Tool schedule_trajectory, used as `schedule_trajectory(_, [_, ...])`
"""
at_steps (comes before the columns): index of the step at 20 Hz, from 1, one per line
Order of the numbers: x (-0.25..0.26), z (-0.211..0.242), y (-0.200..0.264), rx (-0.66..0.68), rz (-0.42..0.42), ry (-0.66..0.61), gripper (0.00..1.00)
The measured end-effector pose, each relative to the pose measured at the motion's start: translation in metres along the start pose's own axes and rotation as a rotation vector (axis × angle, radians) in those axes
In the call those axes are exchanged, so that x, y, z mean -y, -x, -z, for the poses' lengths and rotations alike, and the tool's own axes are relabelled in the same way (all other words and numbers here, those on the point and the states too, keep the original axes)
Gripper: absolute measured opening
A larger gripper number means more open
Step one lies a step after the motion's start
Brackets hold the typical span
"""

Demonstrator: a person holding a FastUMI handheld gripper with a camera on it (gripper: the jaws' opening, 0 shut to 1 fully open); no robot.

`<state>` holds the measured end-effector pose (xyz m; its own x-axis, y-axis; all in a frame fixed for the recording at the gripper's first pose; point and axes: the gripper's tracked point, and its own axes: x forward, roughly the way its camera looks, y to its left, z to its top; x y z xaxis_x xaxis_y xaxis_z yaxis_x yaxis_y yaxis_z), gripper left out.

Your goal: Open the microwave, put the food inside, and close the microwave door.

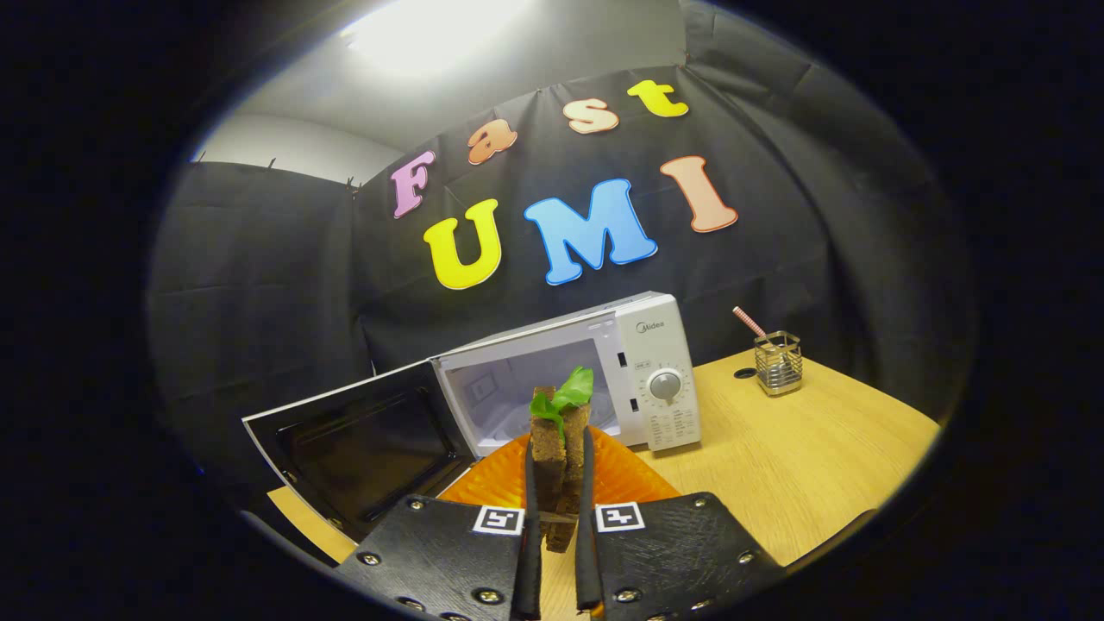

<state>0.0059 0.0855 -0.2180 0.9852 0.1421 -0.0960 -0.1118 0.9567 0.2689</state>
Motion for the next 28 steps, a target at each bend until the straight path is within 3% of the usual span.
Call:
schedule_trajectory(4, [-0.019, -0.003, -0.039, -0.002, -0.048, -0.079, 0.16])
schedule_trajectory(8, [-0.022, -0.017, -0.076, 0.062, -0.029, -0.182, 0.16])
schedule_trajectory(13, [-0.023, -0.008, -0.113, 0.029, -0.035, -0.417, 0.16])
schedule_trajectory(20, [-0.013, 0.017, -0.163, -0.007, 0.029, -0.689, 0.16])
schedule_trajectory(28, [-0.010, 0.044, -0.218, 0.061, 0.138, -0.946, 0.16])
